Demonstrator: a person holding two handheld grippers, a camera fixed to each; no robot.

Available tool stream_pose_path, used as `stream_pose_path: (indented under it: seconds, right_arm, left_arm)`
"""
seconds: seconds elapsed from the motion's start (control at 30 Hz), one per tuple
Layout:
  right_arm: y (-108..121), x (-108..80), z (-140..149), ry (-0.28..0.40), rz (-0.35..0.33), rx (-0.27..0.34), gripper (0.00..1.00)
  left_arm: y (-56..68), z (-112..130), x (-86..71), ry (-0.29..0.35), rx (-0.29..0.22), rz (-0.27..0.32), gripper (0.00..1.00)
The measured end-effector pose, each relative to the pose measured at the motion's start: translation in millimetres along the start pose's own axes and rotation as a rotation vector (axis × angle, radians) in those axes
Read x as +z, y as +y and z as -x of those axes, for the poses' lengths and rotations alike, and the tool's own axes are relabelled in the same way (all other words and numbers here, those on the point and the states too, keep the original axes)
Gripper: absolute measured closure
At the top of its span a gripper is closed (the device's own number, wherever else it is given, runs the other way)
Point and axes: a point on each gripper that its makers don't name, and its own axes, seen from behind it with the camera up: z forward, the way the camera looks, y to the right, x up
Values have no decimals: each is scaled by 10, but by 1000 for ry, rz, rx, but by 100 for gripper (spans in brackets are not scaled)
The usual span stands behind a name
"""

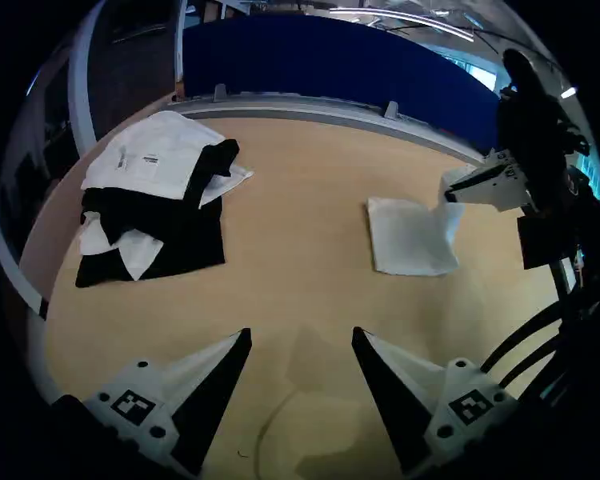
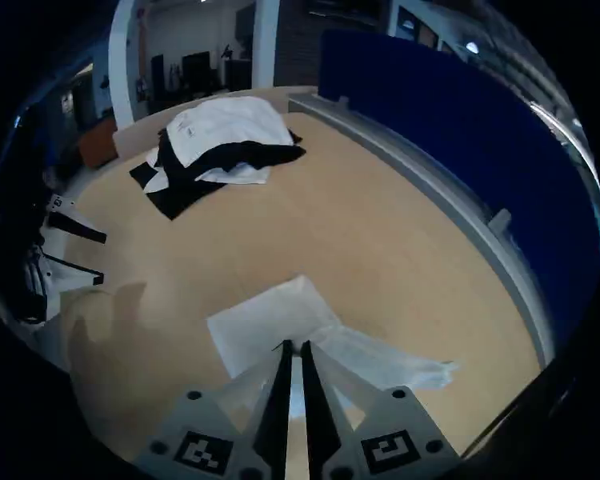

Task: Fold towel

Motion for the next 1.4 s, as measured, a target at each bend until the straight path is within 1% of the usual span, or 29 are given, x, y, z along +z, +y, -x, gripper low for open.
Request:
stream_pose_path:
  seconds: [0.1, 0.17, 0.27, 0.3, 0.37, 0.47, 0.7, 0.8, 0.83, 0.87, 0.97, 1.13, 1.2, 1.23, 1.3, 1.33, 1.4]
  right_arm:
    - [-205, 271, 0, -10, -49, 1, 91]
    - [-332, 465, 46, -23, -82, 20, 91]
    - [-495, 676, 147, -46, -127, 71, 91]
    - [-526, 711, 168, -50, -135, 85, 91]
    - [-581, 764, 204, -56, -148, 113, 91]
    - [-598, 777, 239, -59, -151, 129, 91]
    - [-581, 744, 242, -56, -150, 143, 90]
    - [-579, 721, 234, -50, -150, 148, 87]
    - [-581, 709, 231, -46, -151, 149, 85]
    - [-583, 698, 229, -43, -152, 150, 80]
    - [-598, 635, 213, -29, -158, 155, 59]
    - [-556, 483, 230, -5, -138, 165, 34]
    - [-518, 423, 258, 4, -122, 169, 28]
    - [-492, 392, 281, 7, -111, 173, 23]
    - [-440, 342, 327, 12, -88, 182, 16]
    - [-407, 318, 356, 14, -72, 188, 14]
    - [-348, 276, 414, 17, -45, 200, 14]
  left_arm:
    - [20, 9, 1, 2, -14, -1, 7]
    - [31, 16, 5, 3, -24, -2, 7]
    - [44, 41, 13, 0, -35, -2, 7]
    - [46, 49, 15, 0, -36, -1, 7]
    - [50, 66, 18, -1, -39, 1, 7]
    - [42, 84, 26, -4, -41, 1, 7]
    - [33, 76, 46, -6, -46, 3, 7]
    - [36, 64, 44, -6, -43, 3, 7]
    - [38, 59, 41, -6, -41, 3, 7]
    - [40, 54, 38, -6, -39, 2, 7]
    - [40, 45, 27, -5, -36, 1, 7]
    - [44, 41, 3, -3, -40, 1, 7]
    - [48, 41, -5, -2, -41, 2, 7]
    - [49, 41, -9, -2, -40, 2, 7]
    - [53, 40, -17, -1, -39, 1, 7]
    - [56, 39, -21, -1, -38, 2, 7]
    - [65, 38, -28, -1, -38, 2, 7]
